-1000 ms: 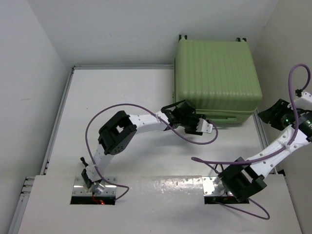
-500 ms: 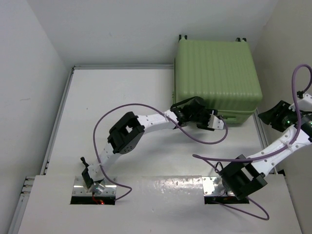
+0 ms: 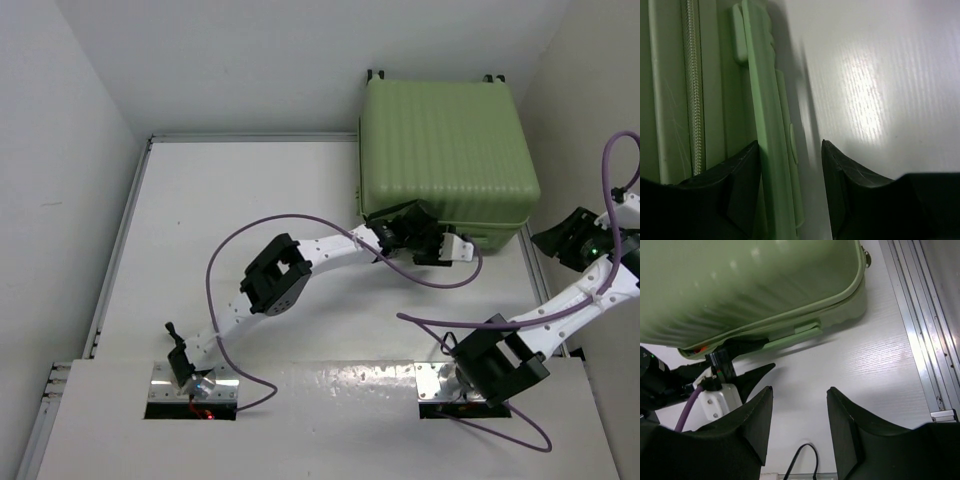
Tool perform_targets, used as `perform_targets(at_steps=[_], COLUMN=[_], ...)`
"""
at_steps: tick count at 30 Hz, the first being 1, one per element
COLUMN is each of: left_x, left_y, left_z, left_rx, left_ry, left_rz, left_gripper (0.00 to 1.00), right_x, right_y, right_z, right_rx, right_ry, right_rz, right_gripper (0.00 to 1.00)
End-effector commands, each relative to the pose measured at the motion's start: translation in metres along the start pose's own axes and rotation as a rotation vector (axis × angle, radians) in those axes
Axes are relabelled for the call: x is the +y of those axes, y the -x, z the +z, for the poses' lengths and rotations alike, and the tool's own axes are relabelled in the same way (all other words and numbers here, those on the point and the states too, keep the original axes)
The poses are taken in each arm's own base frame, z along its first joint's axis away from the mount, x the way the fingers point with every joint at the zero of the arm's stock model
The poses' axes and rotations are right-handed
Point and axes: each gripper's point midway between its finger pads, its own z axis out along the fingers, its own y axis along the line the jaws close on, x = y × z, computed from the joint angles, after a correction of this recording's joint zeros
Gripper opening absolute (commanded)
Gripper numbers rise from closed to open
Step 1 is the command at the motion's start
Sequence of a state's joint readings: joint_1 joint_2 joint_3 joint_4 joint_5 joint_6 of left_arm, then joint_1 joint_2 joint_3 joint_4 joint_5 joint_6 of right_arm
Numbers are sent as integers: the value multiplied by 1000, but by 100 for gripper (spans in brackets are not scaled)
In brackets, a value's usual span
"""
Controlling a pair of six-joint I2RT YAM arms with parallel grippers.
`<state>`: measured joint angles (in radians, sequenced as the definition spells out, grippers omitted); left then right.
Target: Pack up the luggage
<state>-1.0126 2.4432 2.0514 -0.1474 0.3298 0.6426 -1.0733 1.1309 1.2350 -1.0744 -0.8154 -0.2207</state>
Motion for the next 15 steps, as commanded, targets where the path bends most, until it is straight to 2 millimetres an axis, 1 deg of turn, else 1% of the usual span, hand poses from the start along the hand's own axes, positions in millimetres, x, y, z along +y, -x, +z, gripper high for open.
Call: perform_targets(at_steps=[1, 2, 3, 6, 7, 8, 9, 10, 11, 13, 14, 15], left_x=[2, -4, -4, -8, -9, -9, -14, -15, -20, -23, -28, -29], left_y=[-101, -104, -122, -141, -155, -159, -168, -174, -182, -202, -211, -216], left_z=[-3, -6, -20, -42, -51, -54, -60, -66, -68, -85, -91, -99], left_rx=[324, 351, 405, 449, 494, 519, 564, 602, 635, 710, 734, 749], left_ry=[43, -1, -48, -97, -99, -94, -108, -103, -114, -116, -128, -119], left_rz=[-99, -80, -83, -107, -103, -101, -97, -95, -98, -154, -178, -219], left_gripper=[54, 54, 54, 51, 48, 41, 36, 31, 23, 12, 3, 0], right_x=[4, 5, 5, 8, 7, 8, 6, 7, 7, 7, 9, 9], right_y=[15, 15, 15, 13, 11, 11, 10, 10, 10, 15, 14, 15], right_z=[-8, -9, -8, -8, -7, -7, -6, -6, -6, -6, -8, -8], right_rx=[-42, -43, -43, -48, -44, -49, -49, -50, -51, -67, -63, -68], right_ry=[5, 2, 4, 11, 14, 13, 12, 14, 14, 15, 15, 15], right_rz=[-74, -86, -87, -87, -80, -76, -73, -65, -65, -80, -77, -88], right_gripper=[47, 47, 47, 47, 47, 47, 47, 47, 47, 47, 47, 47])
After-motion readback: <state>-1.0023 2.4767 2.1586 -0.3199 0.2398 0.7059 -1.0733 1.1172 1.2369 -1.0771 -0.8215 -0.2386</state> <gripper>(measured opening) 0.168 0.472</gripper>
